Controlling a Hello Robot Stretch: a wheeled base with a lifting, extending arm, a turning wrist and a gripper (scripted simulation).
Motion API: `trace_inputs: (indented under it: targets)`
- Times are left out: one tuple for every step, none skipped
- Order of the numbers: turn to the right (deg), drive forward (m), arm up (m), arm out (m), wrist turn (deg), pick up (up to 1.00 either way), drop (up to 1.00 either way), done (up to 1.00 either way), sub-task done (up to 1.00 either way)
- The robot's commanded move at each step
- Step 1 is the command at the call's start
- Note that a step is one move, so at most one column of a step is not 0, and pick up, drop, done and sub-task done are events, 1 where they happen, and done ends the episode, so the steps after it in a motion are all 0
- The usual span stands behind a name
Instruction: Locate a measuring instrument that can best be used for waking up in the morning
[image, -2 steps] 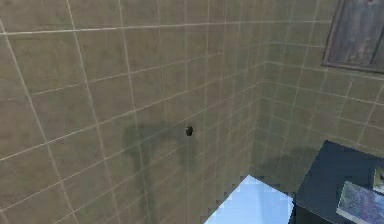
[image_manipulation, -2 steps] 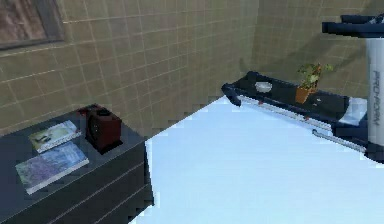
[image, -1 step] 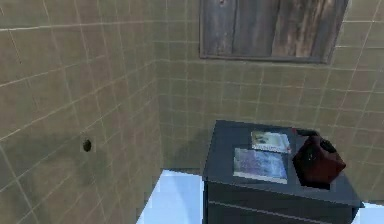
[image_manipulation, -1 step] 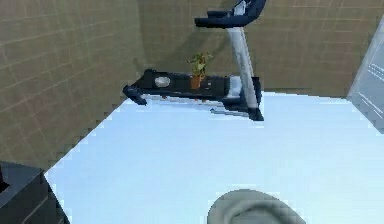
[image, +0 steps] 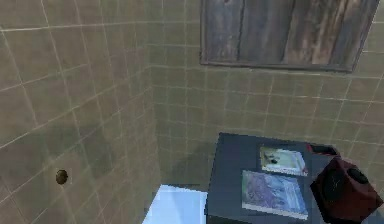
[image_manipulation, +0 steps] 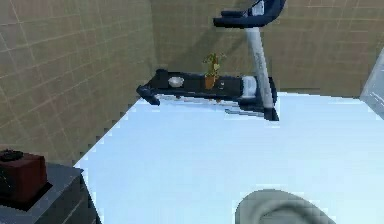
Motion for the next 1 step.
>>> trace_inputs:
  targets:
    - [45.0,0.0,0.0,0.0,0.0,0.0,0.0,0.0,0.0]
